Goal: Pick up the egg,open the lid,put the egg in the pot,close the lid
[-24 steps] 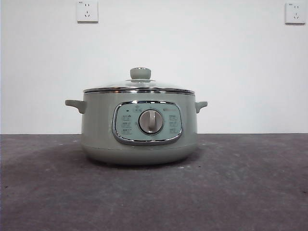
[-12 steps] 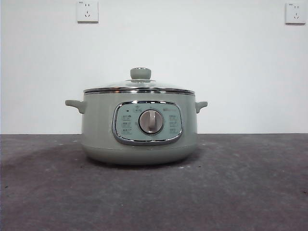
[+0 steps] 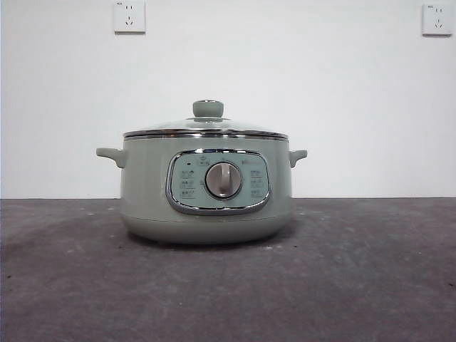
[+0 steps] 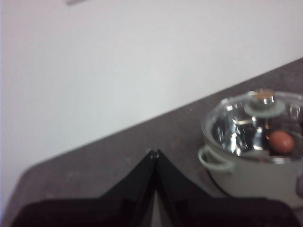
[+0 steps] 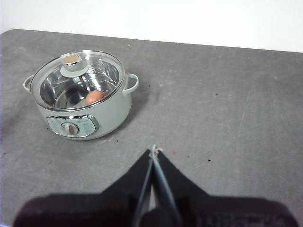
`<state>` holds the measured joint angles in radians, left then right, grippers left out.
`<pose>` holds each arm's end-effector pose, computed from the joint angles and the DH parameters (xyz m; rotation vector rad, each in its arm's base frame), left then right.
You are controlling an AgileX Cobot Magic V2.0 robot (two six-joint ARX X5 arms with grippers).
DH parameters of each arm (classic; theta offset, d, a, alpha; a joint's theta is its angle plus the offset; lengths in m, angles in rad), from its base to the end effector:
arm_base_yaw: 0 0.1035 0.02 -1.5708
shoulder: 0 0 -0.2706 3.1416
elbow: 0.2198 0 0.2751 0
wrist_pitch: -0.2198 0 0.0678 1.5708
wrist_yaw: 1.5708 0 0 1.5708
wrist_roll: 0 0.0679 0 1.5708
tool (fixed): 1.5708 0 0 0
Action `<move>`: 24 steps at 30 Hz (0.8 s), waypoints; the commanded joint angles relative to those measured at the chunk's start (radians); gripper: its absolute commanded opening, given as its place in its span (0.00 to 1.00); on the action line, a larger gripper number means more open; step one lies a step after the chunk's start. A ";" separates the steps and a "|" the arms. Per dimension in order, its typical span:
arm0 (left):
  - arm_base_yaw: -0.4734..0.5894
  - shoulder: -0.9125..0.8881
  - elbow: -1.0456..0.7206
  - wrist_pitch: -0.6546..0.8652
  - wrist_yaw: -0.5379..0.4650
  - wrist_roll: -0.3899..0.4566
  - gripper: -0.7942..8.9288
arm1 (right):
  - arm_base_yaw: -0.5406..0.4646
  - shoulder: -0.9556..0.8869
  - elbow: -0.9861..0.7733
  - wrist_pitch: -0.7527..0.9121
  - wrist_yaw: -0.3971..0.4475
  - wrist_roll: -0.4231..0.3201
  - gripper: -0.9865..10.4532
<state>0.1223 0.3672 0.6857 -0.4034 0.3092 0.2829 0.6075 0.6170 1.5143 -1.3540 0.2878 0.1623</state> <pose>0.1371 -0.0040 0.3304 0.2637 0.0560 -0.1972 0.0432 0.0065 0.4487 -0.0399 0.4368 0.2791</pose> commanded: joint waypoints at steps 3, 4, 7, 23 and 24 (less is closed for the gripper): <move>0.004 -0.130 -0.285 0.140 0.004 -0.079 0.08 | 0.001 0.002 -0.007 -0.026 0.001 0.010 0.09; 0.004 -0.154 -0.335 0.163 0.004 -0.087 0.08 | 0.001 0.002 -0.007 -0.026 0.001 0.010 0.09; 0.004 -0.216 -0.459 0.211 0.000 -0.108 0.08 | 0.001 0.002 -0.007 -0.026 0.001 0.010 0.09; 0.004 -0.363 -0.673 0.237 -0.037 -0.200 0.08 | 0.001 0.002 -0.007 -0.026 0.001 0.010 0.09; 0.004 -0.363 -0.673 0.237 -0.038 -0.200 0.08 | 0.001 0.002 -0.007 -0.026 0.001 0.010 0.09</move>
<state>0.1226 0.0063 0.0242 -0.1722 0.2665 0.0925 0.6075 0.6178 1.5143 -1.3540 0.2878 0.1623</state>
